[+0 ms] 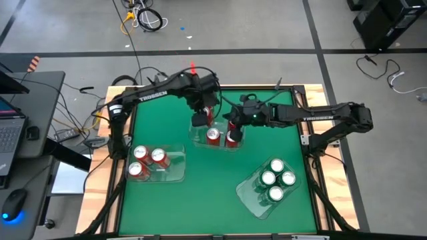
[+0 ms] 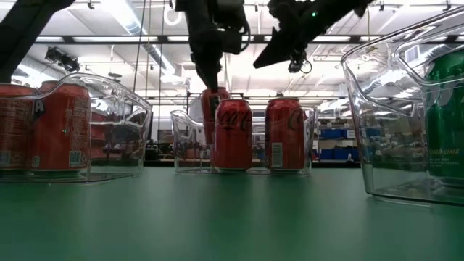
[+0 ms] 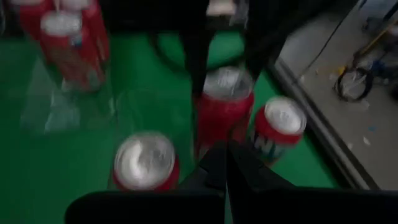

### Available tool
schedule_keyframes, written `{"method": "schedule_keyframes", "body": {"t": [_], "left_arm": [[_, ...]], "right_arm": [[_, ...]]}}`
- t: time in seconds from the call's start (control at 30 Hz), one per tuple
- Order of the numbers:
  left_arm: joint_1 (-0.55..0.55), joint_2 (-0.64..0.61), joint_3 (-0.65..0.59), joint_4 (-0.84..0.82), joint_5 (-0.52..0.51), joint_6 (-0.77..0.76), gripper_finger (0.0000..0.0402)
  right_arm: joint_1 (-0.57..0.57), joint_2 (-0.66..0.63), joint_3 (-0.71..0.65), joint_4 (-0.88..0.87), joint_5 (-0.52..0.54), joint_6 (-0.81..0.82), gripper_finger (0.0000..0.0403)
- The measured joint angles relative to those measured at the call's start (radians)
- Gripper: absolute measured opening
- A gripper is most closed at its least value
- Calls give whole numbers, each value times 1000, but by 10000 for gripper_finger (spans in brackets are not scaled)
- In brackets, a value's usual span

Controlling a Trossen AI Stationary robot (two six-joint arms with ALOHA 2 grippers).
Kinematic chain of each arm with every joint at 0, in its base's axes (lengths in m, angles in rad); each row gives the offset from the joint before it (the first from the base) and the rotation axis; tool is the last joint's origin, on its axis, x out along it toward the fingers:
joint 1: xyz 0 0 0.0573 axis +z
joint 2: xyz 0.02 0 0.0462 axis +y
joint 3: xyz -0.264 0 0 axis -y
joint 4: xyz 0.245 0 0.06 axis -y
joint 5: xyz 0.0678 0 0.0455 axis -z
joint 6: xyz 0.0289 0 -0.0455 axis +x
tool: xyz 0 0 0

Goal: Sort soda cans
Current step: Put the red black soda can into the top transparent bin

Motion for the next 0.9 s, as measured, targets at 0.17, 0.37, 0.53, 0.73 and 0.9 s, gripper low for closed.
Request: {"method": "schedule_keyframes", "body": {"t": [0.17, 0.37, 0.53, 0.73, 0.9], "left_arm": [[-7, 21, 1, 33, 2, 37, 233], [-8, 26, 0, 114, 90, 46, 233], [-9, 54, -4, 99, 106, 46, 232], [-8, 82, -5, 102, 105, 64, 232], [-8, 93, -7, 105, 111, 73, 232]], "right_arm": [[-24, 2, -119, 235, -15, 7, 0], [-60, 22, -196, 418, -56, 9, 0], [-91, 104, -195, 494, -97, 14, 0], [-94, 169, -195, 559, -119, 16, 0], [-100, 183, -195, 594, -137, 17, 0]]}}
